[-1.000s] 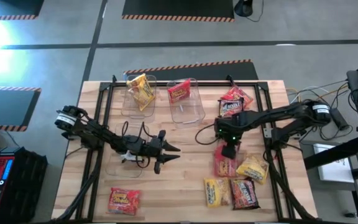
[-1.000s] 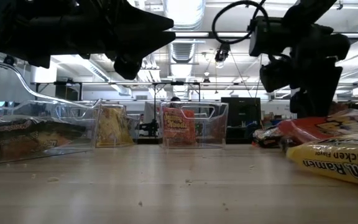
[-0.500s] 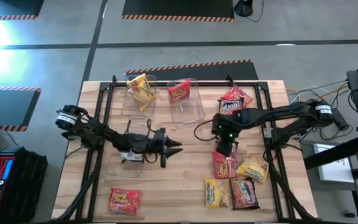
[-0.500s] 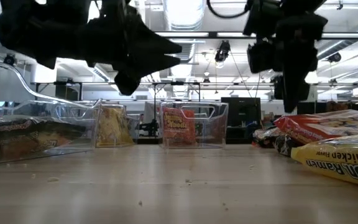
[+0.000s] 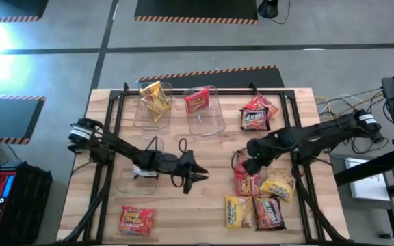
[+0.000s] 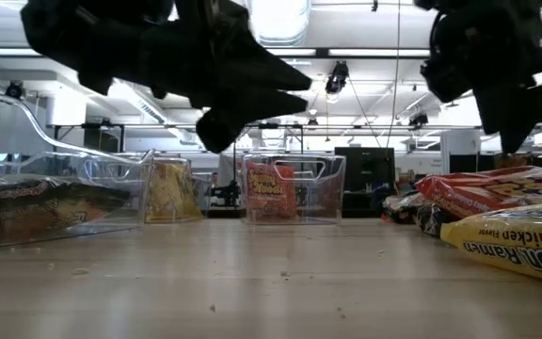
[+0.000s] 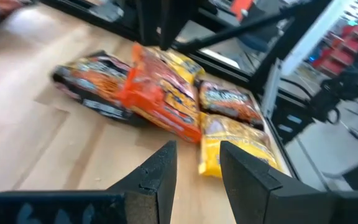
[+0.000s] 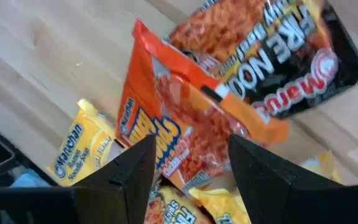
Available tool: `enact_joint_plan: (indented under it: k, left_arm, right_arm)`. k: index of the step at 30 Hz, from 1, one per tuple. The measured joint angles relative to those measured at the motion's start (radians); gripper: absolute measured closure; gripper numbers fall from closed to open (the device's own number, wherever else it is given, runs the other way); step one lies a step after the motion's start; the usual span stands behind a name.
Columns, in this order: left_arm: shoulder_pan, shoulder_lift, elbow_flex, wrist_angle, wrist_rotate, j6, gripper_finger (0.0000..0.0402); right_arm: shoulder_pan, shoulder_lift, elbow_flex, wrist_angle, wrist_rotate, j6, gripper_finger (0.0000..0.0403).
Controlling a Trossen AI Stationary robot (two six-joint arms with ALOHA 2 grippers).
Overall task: Sort Maruchan noodles
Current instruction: Put the orange noodle pack into the top right transparent bin
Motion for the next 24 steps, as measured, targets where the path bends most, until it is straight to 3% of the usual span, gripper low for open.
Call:
enact_joint_plan:
  k: [11,24]
  left_arm:
    - [0.011,0.149,0.162,0.001,0.060,0.031,0.0297]
    - [0.017,0.275,0.257,-0.012,0.072,0.026,0.0297]
  right_arm:
    - [0.138,0.076,-0.034,0.025,0.033,0.046,0.0211]
    - [0.143,0.215,-0.034,0.257,0.134,-0.119,0.0211]
